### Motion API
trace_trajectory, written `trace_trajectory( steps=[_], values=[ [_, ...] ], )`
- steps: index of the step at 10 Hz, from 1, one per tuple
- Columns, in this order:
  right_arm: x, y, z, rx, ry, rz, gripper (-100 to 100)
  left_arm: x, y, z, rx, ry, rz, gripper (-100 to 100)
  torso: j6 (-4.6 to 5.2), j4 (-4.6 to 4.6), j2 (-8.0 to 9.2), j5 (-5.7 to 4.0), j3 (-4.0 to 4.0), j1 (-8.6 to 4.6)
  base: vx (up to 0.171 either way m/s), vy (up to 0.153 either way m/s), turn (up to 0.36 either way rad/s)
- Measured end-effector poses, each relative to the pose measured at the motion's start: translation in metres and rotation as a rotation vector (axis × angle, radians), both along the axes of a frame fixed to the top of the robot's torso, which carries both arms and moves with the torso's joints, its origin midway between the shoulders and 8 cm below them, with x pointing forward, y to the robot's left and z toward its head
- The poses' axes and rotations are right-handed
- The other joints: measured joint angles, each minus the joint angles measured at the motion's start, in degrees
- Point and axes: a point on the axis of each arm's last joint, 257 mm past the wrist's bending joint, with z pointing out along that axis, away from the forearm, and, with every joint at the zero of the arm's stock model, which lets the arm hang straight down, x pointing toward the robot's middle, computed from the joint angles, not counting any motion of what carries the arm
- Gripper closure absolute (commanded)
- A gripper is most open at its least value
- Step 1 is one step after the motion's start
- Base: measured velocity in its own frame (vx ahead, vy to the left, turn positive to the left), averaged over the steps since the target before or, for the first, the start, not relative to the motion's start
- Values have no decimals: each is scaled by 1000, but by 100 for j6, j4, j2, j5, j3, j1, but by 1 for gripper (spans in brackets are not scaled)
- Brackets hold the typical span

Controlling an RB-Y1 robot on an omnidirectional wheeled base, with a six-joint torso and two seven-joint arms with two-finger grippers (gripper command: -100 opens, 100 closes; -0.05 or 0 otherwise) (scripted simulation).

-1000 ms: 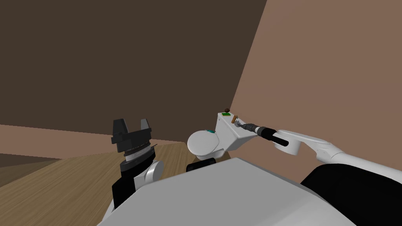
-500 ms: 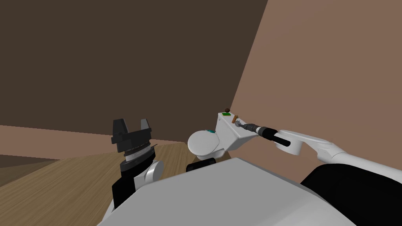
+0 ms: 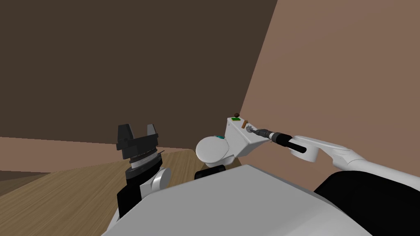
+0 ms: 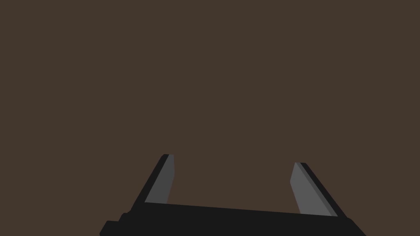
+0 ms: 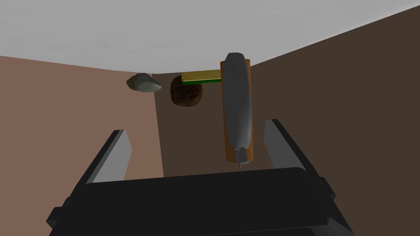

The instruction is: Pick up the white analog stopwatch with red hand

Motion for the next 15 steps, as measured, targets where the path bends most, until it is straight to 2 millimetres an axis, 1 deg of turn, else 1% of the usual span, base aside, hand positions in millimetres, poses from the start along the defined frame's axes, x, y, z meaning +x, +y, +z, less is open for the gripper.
trace_trajectory(
  steps=[5, 6, 11, 15],
  values=[
    [0, 0, 0, 0, 0, 0, -100, 0, 0, 0, 0, 0, 0, 0, -1, 0, 0, 0, 0, -1, 4, 6, -18],
    [0, -7, 2, -8, -4, 1, -100, 0, 0, 0, 0, 0, 0, 0, 4, -1, -6, 2, -3, 11, 29, 43, -122],
    [-13, -34, -4, -21, 0, 18, -100, 0, 0, 0, 0, 0, 0, 0, 5, 0, 5, -2, 2, -11, 5, 13, -36],
    [-16, -36, -3, -18, 3, 23, -100, 0, 0, 0, 0, 0, 0, 0, 5, 0, 5, -2, 3, -10, 0, -1, 3]
  ],
)
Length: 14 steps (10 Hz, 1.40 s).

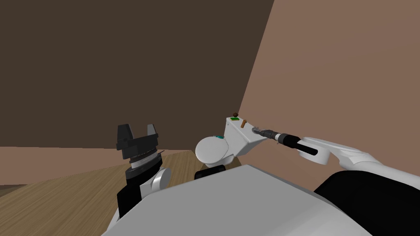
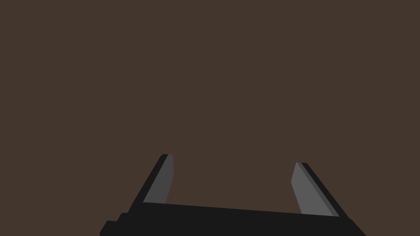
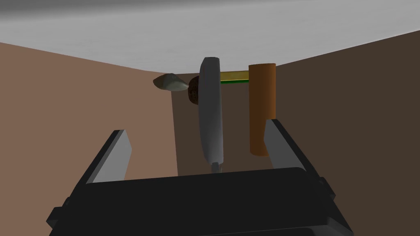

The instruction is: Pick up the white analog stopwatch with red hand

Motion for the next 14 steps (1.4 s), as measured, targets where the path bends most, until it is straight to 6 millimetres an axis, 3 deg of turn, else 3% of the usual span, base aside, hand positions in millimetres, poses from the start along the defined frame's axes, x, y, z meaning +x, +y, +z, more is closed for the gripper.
trace_trajectory(
  steps=[5, 14],
  values=[
    [2, -3, -3, 8, -4, 17, -100, 0, 0, 0, 0, 0, 0, 0, 0, 0, -1, 0, 0, -1, 0, 1, -3],
    [-23, -48, -19, 16, 15, 4, -100, 0, 0, 0, 0, 0, 0, 0, -2, -2, -5, -4, -4, -6, 0, 0, 0]
  ],
)
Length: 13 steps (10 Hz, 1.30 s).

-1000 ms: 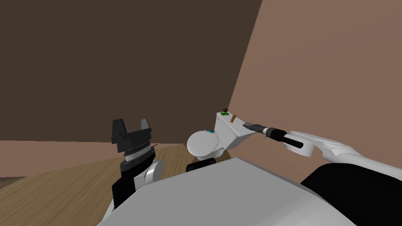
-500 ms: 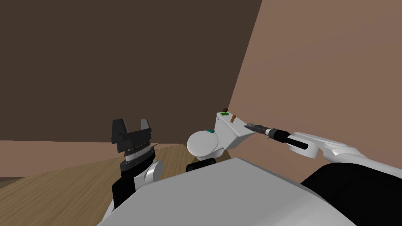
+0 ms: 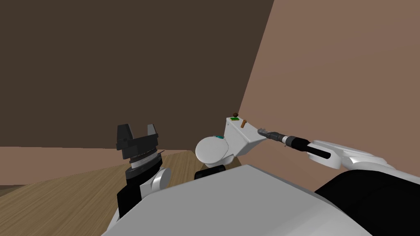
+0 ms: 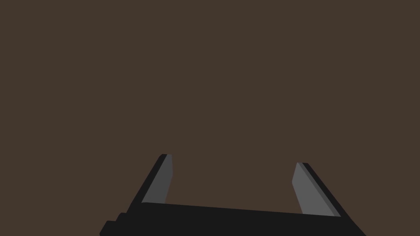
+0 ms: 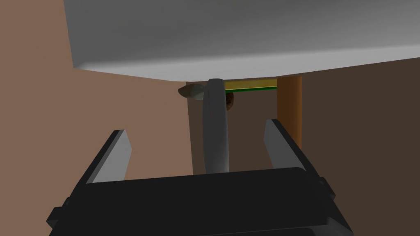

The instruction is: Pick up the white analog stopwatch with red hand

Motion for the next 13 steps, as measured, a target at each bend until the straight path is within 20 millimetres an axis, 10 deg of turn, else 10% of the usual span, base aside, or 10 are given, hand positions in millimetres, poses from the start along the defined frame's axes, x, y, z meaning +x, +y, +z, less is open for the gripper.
trace_trajectory(
  steps=[7, 13],
  values=[
    [-6, -10, -1, -5, 7, -18, -100, 0, 0, 0, 0, 0, 0, 0, -1, 0, -1, 1, -1, 2, -11, -1, 7],
    [32, 2, -19, 21, 25, -40, -100, 0, 0, 0, 0, 0, 0, 0, -2, 5, 24, -3, 13, -10, -79, -36, 25]
  ],
)
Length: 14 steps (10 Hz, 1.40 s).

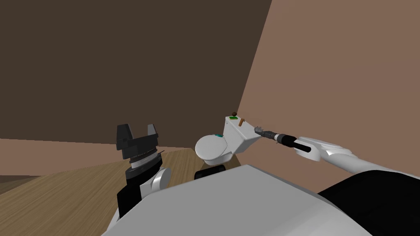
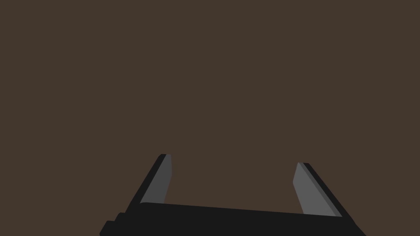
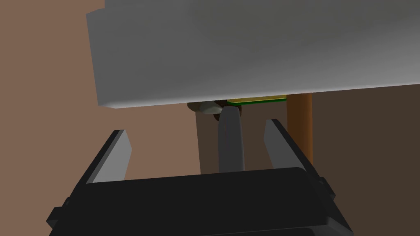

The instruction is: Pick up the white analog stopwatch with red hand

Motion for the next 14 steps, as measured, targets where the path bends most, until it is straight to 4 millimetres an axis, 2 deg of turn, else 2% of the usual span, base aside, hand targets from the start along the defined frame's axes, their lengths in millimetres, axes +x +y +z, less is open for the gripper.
trace_trajectory(
  steps=[3, 6, 10, 14],
  values=[
    [17, 3, -3, 5, 3, -8, -100, 0, 0, 0, 0, 0, 0, 0, 0, -1, -4, 0, -2, 2, -60, -23, 21],
    [44, 16, -2, 11, 2, -8, -100, 0, 0, 0, 0, 0, 0, 0, 0, 0, 1, -5, 1, -12, -79, -41, 20],
    [73, 22, -7, 4, 4, -22, -100, 0, 0, 0, 0, 0, 0, 0, -4, -2, -5, -6, -3, -11, -86, -36, 32],
    [105, 33, 0, -11, 2, -40, -100, 0, 0, 0, 0, 0, 0, 0, -3, -2, -2, -7, -2, -15, -97, -42, 31]
  ],
)
